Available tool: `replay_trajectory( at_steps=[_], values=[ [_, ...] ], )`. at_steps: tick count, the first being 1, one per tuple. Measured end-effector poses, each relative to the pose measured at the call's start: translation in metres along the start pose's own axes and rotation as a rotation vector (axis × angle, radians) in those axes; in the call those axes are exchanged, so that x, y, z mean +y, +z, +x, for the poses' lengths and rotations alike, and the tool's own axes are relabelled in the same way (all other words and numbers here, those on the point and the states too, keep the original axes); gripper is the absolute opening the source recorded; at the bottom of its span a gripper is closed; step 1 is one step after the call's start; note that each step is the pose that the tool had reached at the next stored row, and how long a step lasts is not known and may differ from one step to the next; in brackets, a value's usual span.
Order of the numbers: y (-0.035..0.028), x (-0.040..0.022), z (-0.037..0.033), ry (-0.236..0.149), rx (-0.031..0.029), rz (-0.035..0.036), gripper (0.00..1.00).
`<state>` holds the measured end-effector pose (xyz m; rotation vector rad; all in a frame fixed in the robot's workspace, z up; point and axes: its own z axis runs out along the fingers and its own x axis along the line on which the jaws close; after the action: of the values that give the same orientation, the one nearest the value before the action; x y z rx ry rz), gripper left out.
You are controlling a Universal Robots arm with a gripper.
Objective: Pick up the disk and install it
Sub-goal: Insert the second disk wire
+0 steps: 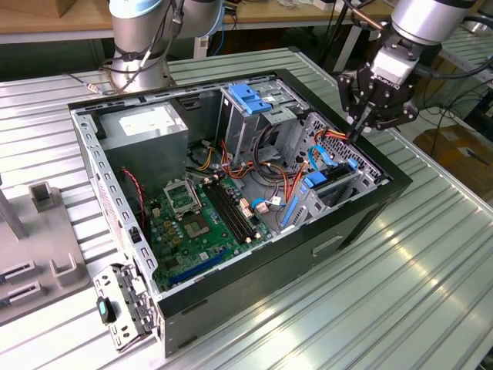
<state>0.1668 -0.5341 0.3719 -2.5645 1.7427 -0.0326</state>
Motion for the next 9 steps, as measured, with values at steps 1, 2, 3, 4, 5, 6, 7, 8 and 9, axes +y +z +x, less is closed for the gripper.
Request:
replay_trajectory(
  at_steps=[1, 2, 3, 4, 5, 6, 7, 8, 9],
  values=[
    [0.0002, 0.0, 0.0, 0.024, 0.0011, 0.0002, 0.16],
    [0.0003, 0.0001, 0.0, 0.038, 0.0018, 0.0002, 0.16],
    [0.0004, 0.0, 0.0, 0.049, 0.0022, 0.0003, 0.16],
    [0.0005, 0.0, 0.0, 0.065, 0.0029, 0.0004, 0.16],
    [0.0005, 0.0, 0.0, 0.074, 0.0033, 0.0005, 0.16],
    [0.0006, 0.0001, 0.0, 0.088, 0.004, 0.0005, 0.16],
    [0.0007, 0.0001, 0.0, 0.098, 0.0045, 0.0006, 0.16],
    [0.0008, 0.0, 0.0, 0.11, 0.005, 0.0006, 0.16],
    [0.0008, 0.0001, 0.0, 0.119, 0.0054, 0.0007, 0.16]
  ],
)
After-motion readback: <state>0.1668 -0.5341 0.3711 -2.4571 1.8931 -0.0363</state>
